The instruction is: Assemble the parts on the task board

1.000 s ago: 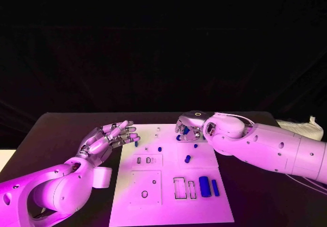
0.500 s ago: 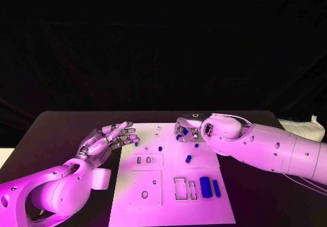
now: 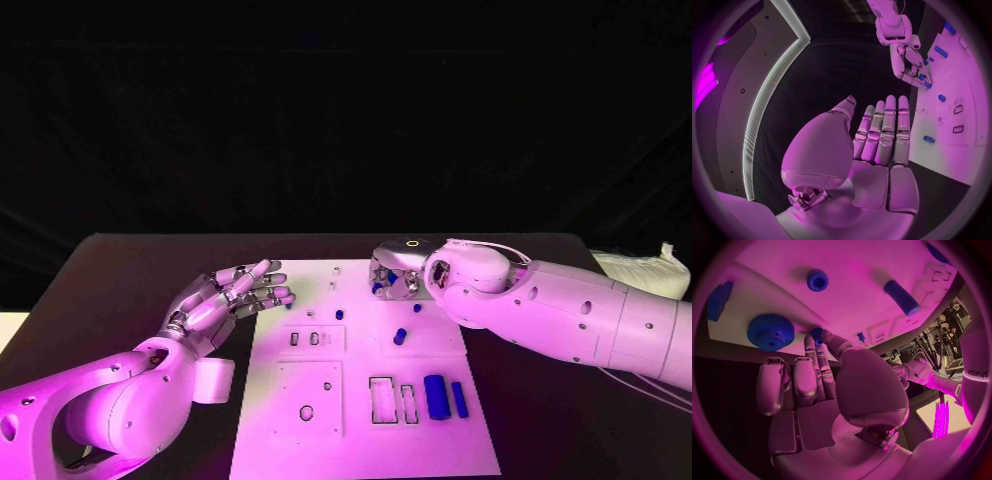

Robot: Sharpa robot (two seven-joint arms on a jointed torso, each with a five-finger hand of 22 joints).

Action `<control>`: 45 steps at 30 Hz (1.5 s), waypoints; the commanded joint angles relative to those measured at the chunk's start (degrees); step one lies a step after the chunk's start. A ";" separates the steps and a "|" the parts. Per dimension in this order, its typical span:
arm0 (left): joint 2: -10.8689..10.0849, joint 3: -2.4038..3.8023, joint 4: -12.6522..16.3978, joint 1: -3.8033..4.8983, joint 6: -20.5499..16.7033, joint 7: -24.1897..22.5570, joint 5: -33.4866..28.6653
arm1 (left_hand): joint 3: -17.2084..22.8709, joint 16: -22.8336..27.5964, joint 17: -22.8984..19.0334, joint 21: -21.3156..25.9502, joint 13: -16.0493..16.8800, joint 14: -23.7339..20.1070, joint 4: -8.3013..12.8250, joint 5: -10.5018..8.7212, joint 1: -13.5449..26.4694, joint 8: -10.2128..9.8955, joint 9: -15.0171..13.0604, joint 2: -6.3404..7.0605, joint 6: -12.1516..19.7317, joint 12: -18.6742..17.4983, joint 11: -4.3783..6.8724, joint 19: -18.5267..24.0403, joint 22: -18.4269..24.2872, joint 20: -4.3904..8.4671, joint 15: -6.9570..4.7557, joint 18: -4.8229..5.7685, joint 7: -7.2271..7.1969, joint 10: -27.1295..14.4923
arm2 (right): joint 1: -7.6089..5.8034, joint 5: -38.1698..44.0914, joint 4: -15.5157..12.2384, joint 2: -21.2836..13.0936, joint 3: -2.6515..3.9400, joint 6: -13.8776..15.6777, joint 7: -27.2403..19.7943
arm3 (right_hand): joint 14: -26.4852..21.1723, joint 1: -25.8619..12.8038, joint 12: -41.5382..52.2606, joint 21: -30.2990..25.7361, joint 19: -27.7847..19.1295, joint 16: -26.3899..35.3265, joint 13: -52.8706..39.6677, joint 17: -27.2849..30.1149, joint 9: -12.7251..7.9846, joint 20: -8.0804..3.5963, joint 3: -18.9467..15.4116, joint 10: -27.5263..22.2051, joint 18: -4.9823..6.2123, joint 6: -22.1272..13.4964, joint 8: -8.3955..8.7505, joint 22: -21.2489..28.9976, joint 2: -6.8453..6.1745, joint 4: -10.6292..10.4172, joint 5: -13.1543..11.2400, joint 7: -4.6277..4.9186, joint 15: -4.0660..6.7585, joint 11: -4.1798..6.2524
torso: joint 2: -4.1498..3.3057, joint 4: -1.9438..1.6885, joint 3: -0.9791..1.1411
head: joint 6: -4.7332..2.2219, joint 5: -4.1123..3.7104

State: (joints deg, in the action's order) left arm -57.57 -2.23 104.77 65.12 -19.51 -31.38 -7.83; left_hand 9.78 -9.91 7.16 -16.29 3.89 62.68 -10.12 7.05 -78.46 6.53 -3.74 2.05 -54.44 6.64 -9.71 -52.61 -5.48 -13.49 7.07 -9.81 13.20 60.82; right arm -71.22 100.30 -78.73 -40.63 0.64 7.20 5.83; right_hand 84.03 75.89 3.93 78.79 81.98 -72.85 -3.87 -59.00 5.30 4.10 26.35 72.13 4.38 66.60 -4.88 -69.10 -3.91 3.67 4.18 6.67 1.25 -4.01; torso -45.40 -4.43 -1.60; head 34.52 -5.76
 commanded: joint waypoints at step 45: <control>0.65 0.07 0.17 0.11 1.49 0.17 -0.10 | 0.10 0.48 0.14 0.43 -0.02 0.38 0.75 -0.25 -0.51 -0.69 0.03 -0.17 0.10 -0.62 -0.20 -0.34 0.26 0.00 0.10 -0.73 0.19 0.07 | -0.67 3.47 5.75 8.47 0.26 13.87 1.05 | 1.96 2.11 -0.47 1.32 0.47 -1.41 -0.17 -1.07 1.33 -0.27 1.86 2.21 -0.66 0.99 0.16 -1.77 0.69 0.05 -0.66 0.18 0.44 1.08 | -1.81 -1.13 -0.43 | -1.58 0.22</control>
State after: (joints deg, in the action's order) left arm -57.08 -2.21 104.91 65.15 -19.27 -30.94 -7.87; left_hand 9.96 -9.64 7.21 -16.09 3.89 62.68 -9.63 7.05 -78.47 6.08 -3.76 2.05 -54.45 6.32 -9.71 -52.61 -5.30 -13.49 7.07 -9.80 13.19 60.82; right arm -71.88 102.76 -73.12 -32.33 0.89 20.79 6.99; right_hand 84.05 76.95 3.07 79.88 82.38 -73.91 -3.94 -60.02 6.53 3.70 27.79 72.95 4.39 67.63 -4.84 -70.82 -3.93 3.78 3.35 6.64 1.62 -4.78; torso -47.07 -5.48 -1.96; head 32.92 -5.53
